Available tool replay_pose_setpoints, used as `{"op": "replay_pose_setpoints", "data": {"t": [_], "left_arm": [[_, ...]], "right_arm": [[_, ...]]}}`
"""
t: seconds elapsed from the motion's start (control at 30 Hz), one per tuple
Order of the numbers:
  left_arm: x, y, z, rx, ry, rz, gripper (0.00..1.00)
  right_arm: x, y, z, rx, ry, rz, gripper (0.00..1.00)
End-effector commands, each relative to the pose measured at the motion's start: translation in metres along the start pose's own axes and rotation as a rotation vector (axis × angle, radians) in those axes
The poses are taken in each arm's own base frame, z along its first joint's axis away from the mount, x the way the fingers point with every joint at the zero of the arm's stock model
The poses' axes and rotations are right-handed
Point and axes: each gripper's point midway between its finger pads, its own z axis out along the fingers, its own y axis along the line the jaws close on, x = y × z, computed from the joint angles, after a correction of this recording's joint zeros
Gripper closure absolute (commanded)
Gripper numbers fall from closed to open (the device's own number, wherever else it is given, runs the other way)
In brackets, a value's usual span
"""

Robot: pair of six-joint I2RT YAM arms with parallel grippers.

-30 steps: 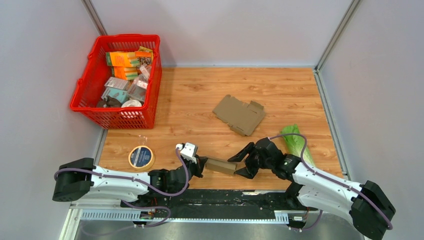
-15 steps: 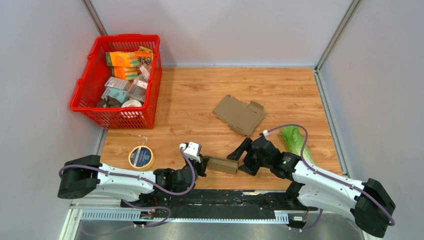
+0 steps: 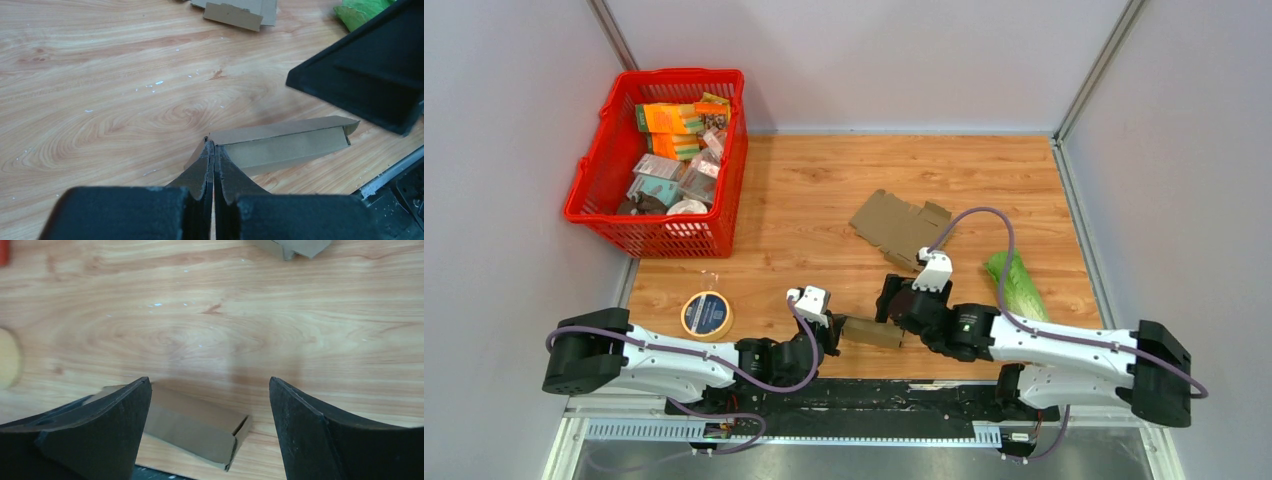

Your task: Fold the paper box

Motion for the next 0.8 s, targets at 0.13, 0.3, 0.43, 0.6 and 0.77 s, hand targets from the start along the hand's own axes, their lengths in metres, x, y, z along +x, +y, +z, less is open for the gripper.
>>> {"op": "replay_pose_setpoints", "data": {"t": [0.13, 0.3, 0.43, 0.6, 0.77], "left_arm": [[0.059, 0.029, -0.013, -0.027, 0.203, 0.165, 1.0], [0.059, 0.028, -0.012, -0.026, 0.207, 0.164, 1.0], [0.06, 0.029, -0.014, -0.026, 0.211, 0.144, 1.0], [0.056, 0.025, -0.016, -0.012, 0.21, 0.126, 1.0], [0.052, 0.012, -0.02, 0.044, 0.229, 0.091, 0.78]], "right_arm": [[-0.007, 0.004, -0.004, 0.126, -0.232, -0.15, 0.1], [0.002, -0.001, -0.003, 0.17, -0.318, -0.22, 0.09], [0.013, -0.003, -0.001, 0.161, -0.367, -0.275, 0.09], [0.026, -0.016, 0.009, 0.199, -0.407, -0.327, 0.06], [0.042, -0.024, 0.014, 0.216, -0.418, -0.335, 0.01]]}}
